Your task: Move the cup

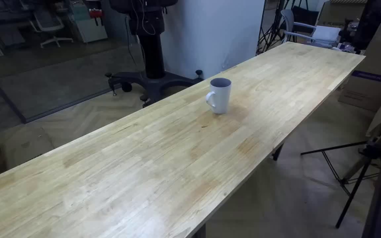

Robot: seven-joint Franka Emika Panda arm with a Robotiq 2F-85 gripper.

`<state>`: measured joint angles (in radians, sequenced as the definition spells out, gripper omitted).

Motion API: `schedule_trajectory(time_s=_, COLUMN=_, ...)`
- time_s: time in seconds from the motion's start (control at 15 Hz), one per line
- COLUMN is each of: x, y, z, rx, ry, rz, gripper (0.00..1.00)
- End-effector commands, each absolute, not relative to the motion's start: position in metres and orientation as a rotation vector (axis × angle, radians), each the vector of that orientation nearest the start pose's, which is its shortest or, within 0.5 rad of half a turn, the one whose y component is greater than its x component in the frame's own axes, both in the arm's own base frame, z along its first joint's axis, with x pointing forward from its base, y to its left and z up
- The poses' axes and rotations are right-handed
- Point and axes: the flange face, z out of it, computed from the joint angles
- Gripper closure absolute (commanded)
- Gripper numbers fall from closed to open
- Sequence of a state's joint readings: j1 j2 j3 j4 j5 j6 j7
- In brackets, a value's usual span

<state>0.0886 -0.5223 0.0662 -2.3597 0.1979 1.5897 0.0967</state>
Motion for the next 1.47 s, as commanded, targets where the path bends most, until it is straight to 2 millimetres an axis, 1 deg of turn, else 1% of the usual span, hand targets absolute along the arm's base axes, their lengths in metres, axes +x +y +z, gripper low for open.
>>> schedule_trajectory(time_s=0.0, x=0.359, y=0.079, z=0.502, rx=-2.983, ry=-0.025, rz=0.397, gripper=0.0)
schedule_trajectory(time_s=1.13, x=0.359, y=0.079, z=0.503, rx=-2.983, ry=-0.025, rz=0.395, gripper=0.0)
schedule_trajectory(time_s=1.2, x=0.364, y=0.078, z=0.501, rx=-2.986, ry=-0.006, rz=0.382, gripper=0.0)
schedule_trajectory(time_s=1.33, x=0.387, y=0.068, z=0.497, rx=-3.002, ry=0.045, rz=0.34, gripper=0.0)
schedule_trajectory(time_s=1.4, x=0.401, y=0.06, z=0.492, rx=-2.999, ry=0.057, rz=0.339, gripper=0.0)
